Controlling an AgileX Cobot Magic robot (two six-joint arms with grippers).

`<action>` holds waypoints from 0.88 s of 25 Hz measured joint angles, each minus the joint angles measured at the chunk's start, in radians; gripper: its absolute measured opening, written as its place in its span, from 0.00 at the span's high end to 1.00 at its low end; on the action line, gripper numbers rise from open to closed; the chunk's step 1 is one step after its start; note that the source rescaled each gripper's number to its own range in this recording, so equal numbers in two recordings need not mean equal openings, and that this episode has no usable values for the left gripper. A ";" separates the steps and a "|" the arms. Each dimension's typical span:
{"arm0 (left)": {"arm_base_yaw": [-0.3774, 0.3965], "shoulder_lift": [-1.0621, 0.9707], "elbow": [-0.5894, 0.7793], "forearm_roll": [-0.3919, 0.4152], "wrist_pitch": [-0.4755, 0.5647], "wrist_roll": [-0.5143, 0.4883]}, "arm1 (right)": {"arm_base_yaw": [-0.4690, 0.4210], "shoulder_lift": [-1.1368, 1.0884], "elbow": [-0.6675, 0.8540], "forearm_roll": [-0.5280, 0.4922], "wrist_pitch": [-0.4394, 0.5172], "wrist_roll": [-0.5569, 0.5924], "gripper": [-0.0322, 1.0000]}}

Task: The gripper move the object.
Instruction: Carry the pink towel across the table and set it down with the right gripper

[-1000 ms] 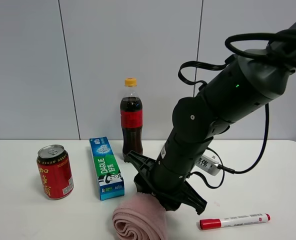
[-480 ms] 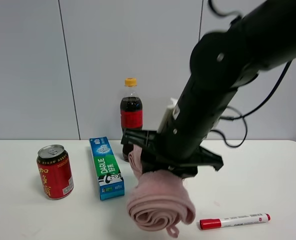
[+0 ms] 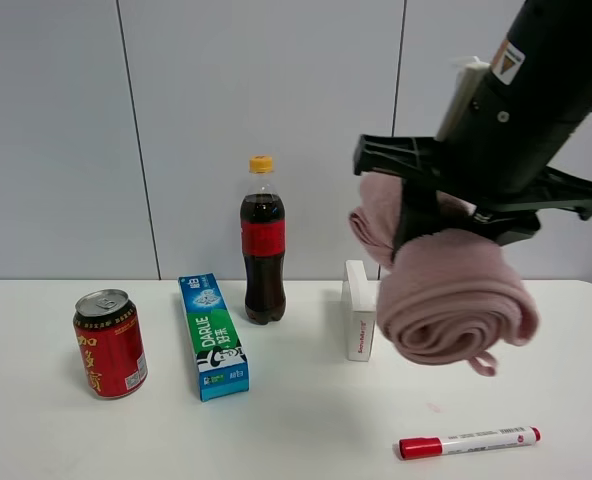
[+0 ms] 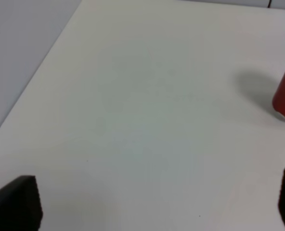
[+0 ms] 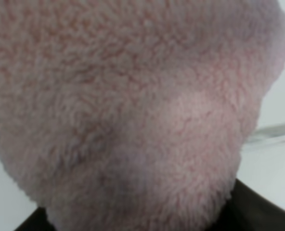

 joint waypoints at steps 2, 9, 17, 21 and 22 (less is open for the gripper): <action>0.000 0.000 0.000 0.000 0.000 0.000 | -0.047 0.000 0.000 -0.029 0.014 -0.001 0.97; 0.000 0.000 0.000 0.000 0.000 0.000 | -0.265 0.004 0.000 -0.084 -0.035 -0.014 0.97; 0.000 0.000 0.000 -0.001 0.000 0.000 | -0.322 0.225 0.000 -0.104 -0.236 -0.016 0.97; 0.000 0.000 0.000 -0.001 0.000 0.000 | -0.322 0.359 0.002 -0.100 -0.334 -0.014 0.97; 0.000 0.000 0.000 -0.001 0.000 0.000 | -0.322 0.384 0.003 -0.092 -0.354 -0.014 0.97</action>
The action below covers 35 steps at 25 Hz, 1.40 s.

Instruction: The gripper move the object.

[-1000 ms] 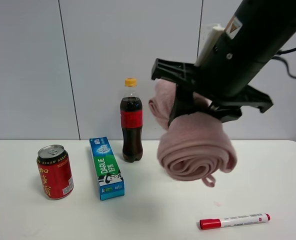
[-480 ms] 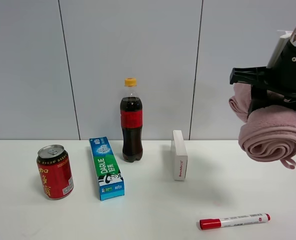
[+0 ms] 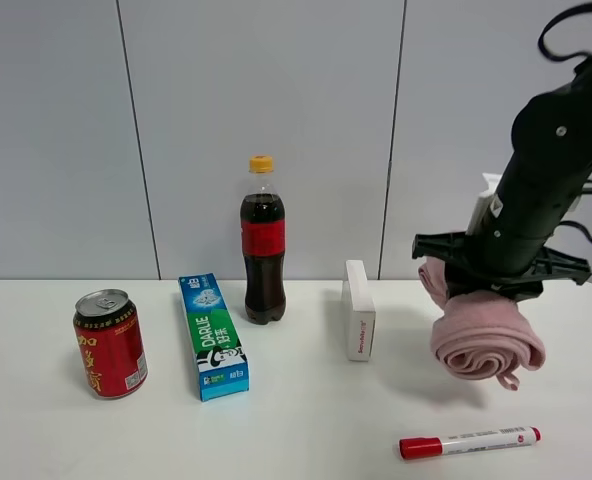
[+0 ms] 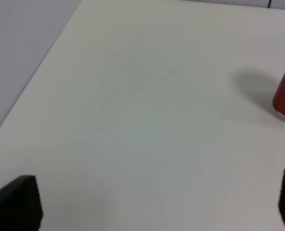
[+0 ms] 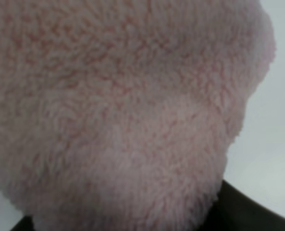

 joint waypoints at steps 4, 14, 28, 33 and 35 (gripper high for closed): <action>0.000 0.000 0.000 0.000 0.000 0.000 | 0.000 0.080 0.002 0.026 -0.034 0.000 0.97; 0.000 0.000 0.000 0.000 0.000 0.000 | 0.000 0.099 0.002 -0.048 -0.101 -0.003 0.97; 0.000 0.000 0.000 0.000 0.000 0.000 | 0.000 0.002 0.002 -0.046 -0.036 0.004 0.01; 0.000 0.000 0.000 0.000 0.000 0.000 | 0.022 -0.228 0.002 -0.045 0.052 -0.077 0.00; 0.000 0.000 0.000 0.000 0.000 0.000 | 0.045 -0.342 0.002 -0.045 0.078 -0.133 0.00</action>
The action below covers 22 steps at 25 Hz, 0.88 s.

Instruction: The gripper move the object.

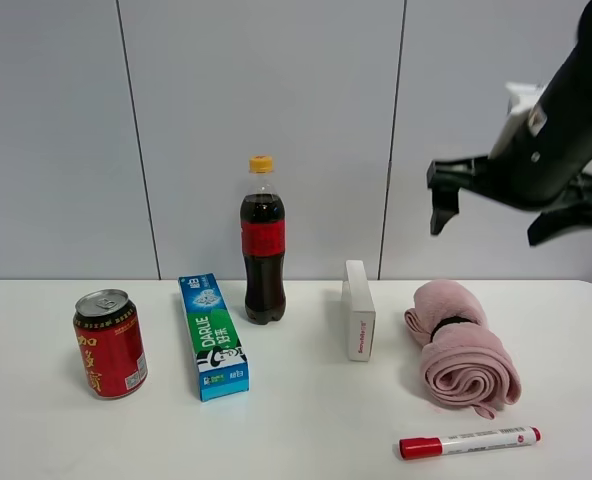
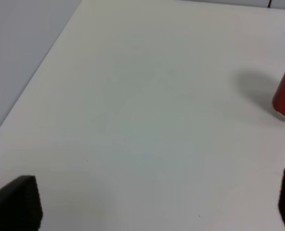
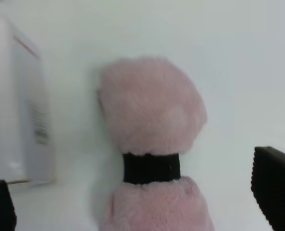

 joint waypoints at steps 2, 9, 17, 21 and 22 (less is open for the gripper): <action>0.000 0.000 0.000 0.000 0.000 0.000 | 0.023 -0.104 0.000 -0.003 0.029 -0.057 0.00; 0.000 0.000 0.000 0.000 0.000 0.000 | 0.022 -0.303 0.000 0.050 0.207 -0.337 0.00; 0.000 0.000 0.000 0.000 0.000 0.000 | -0.228 -0.433 0.000 0.134 0.270 -0.553 0.00; 0.000 0.000 0.000 0.000 0.000 0.000 | -0.410 -0.508 0.000 0.171 0.315 -0.671 0.00; 0.000 0.000 0.000 0.000 0.000 0.000 | -0.454 -0.532 0.000 0.182 0.337 -0.689 0.00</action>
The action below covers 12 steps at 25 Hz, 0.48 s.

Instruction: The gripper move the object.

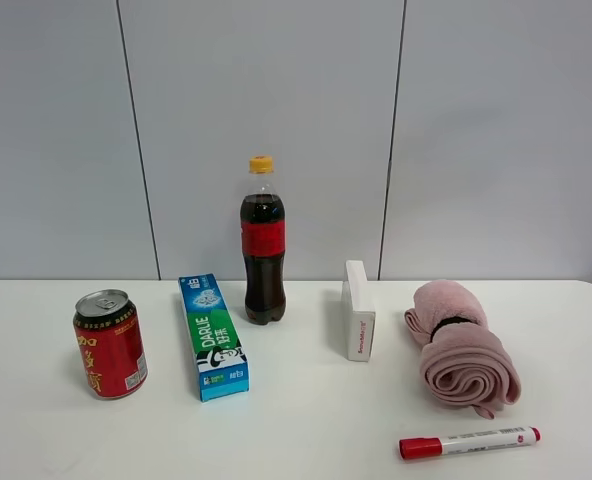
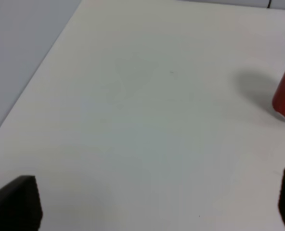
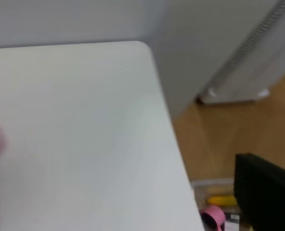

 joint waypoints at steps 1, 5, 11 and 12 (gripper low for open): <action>0.000 0.000 0.000 0.000 0.000 0.000 | -0.027 -0.021 0.001 0.008 0.021 -0.015 0.00; 0.000 0.000 0.000 0.000 0.000 0.000 | -0.105 -0.169 0.058 0.055 0.060 -0.034 0.00; 0.000 0.000 0.000 0.001 0.000 0.000 | -0.115 -0.484 0.284 0.096 0.142 -0.042 0.00; 0.000 0.000 0.000 0.001 0.000 0.000 | -0.115 -0.544 0.319 0.112 0.148 -0.053 0.00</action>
